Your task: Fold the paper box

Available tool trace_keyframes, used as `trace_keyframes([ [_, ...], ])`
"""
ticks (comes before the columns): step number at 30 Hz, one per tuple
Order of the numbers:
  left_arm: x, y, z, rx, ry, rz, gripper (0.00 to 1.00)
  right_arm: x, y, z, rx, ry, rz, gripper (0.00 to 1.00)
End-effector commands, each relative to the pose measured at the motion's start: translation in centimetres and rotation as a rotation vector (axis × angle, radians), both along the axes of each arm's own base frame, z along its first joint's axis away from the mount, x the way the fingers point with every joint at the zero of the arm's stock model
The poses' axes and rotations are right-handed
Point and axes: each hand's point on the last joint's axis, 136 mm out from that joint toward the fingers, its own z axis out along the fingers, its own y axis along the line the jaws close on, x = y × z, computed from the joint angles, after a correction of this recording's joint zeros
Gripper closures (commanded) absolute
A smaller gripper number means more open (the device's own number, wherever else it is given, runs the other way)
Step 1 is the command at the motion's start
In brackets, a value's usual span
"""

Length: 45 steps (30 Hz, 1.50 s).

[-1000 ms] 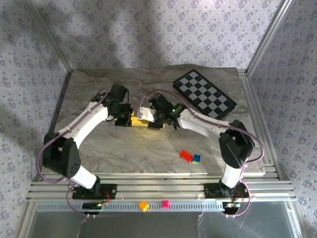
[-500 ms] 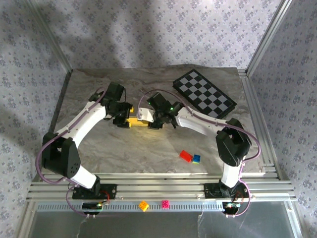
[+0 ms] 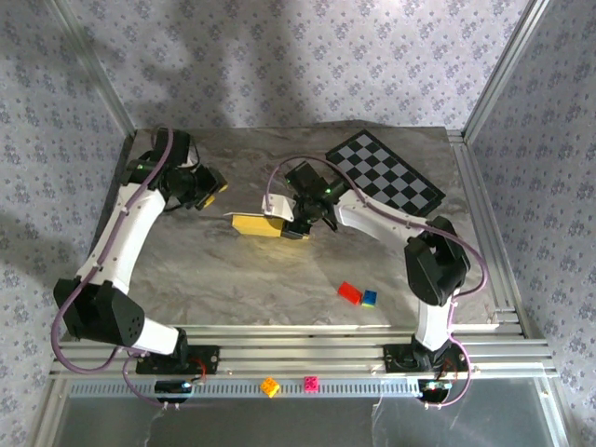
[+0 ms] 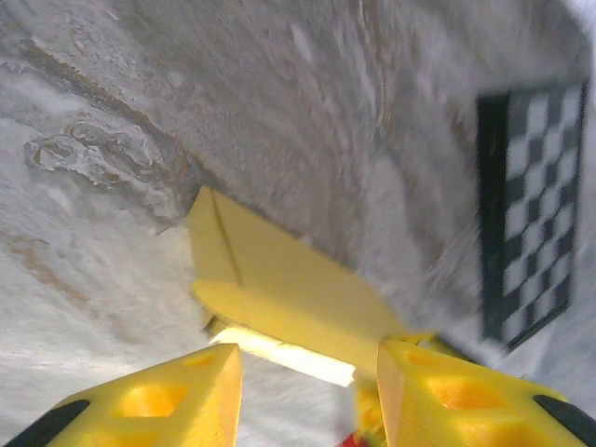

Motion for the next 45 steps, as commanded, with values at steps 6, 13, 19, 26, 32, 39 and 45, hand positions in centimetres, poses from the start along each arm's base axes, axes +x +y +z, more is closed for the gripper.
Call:
trace_keyframes([
  [6,-3.1,-1.4,-4.3,0.179,-0.098,-0.562,0.56,-0.1,0.1,0.1,0.025,0.086,-0.008,0.57],
  [13,-0.8,-1.9,-4.8,0.264,-0.209,-0.704,0.43,0.6,-0.1,0.3,0.039,0.099,-0.021,0.57],
  [19,1.1,-2.0,-5.4,0.328,-0.233,-0.770,0.42,1.0,-0.3,0.4,0.047,0.104,-0.030,0.57],
  [26,2.2,-1.6,-5.3,0.375,-0.271,-0.810,0.42,0.9,-0.1,0.3,0.052,0.115,-0.033,0.57],
  [32,1.4,-3.6,-5.5,0.231,-0.287,-0.893,0.51,1.1,-0.2,0.4,0.051,0.112,-0.041,0.57],
  [39,1.7,-2.7,-6.7,0.253,-0.224,-0.848,0.55,1.0,-0.5,0.3,0.043,0.108,-0.046,0.57],
  [45,2.1,-2.0,-6.3,0.314,-0.236,-0.812,0.45,1.0,-0.6,0.3,0.038,0.107,-0.048,0.57],
])
